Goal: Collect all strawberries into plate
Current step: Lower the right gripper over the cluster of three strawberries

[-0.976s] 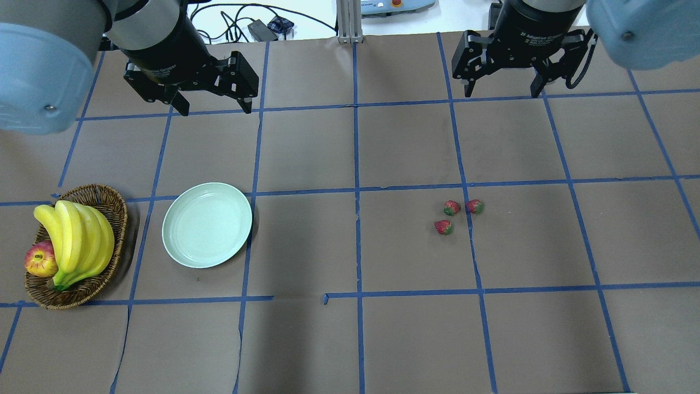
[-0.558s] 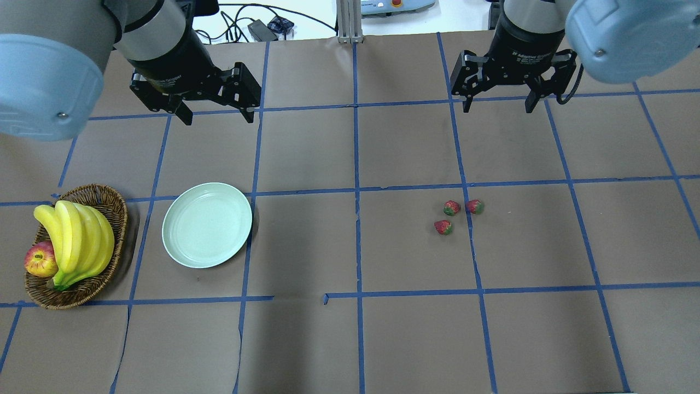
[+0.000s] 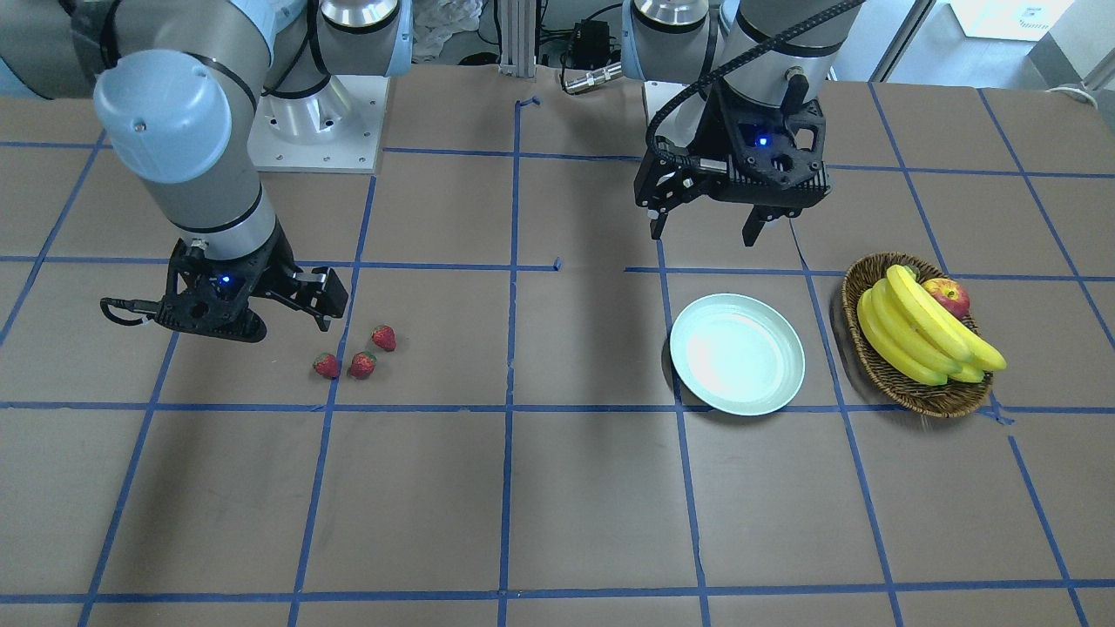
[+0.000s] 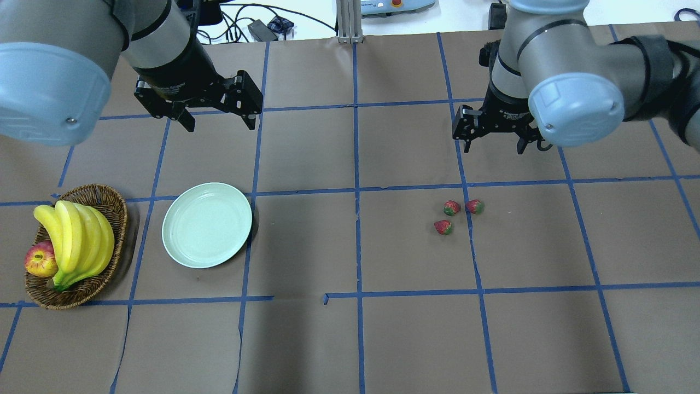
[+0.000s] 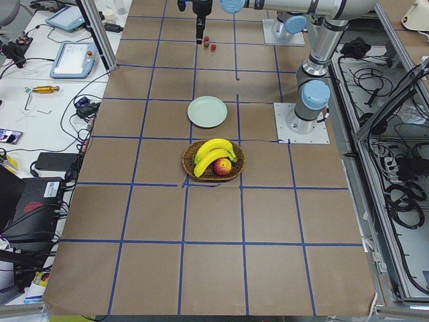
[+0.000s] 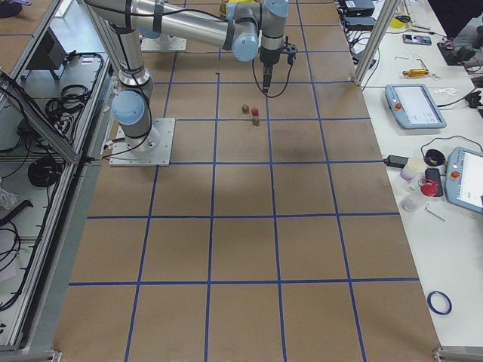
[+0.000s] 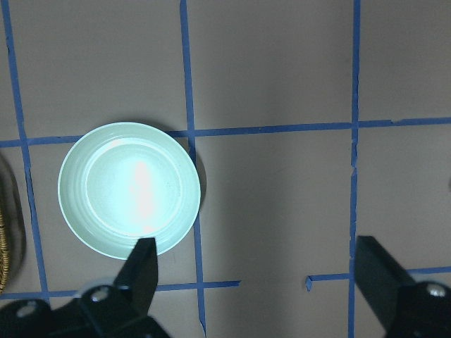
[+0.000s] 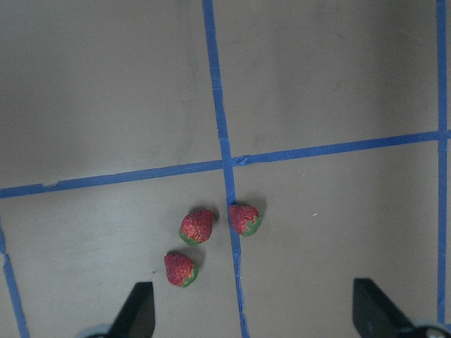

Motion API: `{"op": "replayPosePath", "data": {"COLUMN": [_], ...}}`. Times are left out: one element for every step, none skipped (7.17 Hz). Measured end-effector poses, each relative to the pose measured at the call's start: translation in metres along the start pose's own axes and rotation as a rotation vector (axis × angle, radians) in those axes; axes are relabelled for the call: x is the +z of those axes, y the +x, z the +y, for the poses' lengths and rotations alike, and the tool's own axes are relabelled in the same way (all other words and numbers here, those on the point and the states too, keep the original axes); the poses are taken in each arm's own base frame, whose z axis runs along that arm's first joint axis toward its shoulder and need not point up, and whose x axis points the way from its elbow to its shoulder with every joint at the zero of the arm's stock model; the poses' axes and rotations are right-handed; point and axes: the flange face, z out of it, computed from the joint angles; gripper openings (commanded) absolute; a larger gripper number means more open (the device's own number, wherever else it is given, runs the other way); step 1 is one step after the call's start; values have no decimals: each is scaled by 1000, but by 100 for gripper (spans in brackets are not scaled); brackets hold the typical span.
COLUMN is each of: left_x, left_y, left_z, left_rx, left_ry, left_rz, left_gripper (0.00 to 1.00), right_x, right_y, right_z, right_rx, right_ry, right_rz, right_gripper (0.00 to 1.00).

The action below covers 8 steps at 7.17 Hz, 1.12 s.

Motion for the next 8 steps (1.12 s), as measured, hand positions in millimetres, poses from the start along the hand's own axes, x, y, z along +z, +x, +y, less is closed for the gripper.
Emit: {"op": "replayPosePath", "data": {"left_x": [1,2,2,3,3,4,4,3], "left_y": [0,0,0,0,0,0,0,0], "left_z": [1,2,2,2,2,2,2,2], "left_rx": [0,1,1,2,2,1,2,2], "left_ry": [-2,-4,-5,-6,-6,-6,-7,-6], "left_rz": [0,0,0,0,0,0,0,0], "left_gripper": [100,100,100,100,100,100,100,100], "right_x": [29,53,75,93,108,118,125,131], "right_y": [14,19,21,20,18,16,15,15], "right_z": [3,10,18,23,23,22,20,18], "right_rx": [30,42,30,-6,-38,-63,-76,-81], "right_ry": [19,46,61,51,31,13,2,-5], "right_rz": [-6,-12,-15,-21,-34,-45,-52,-54], "right_gripper": [100,100,100,100,100,96,87,86]}}
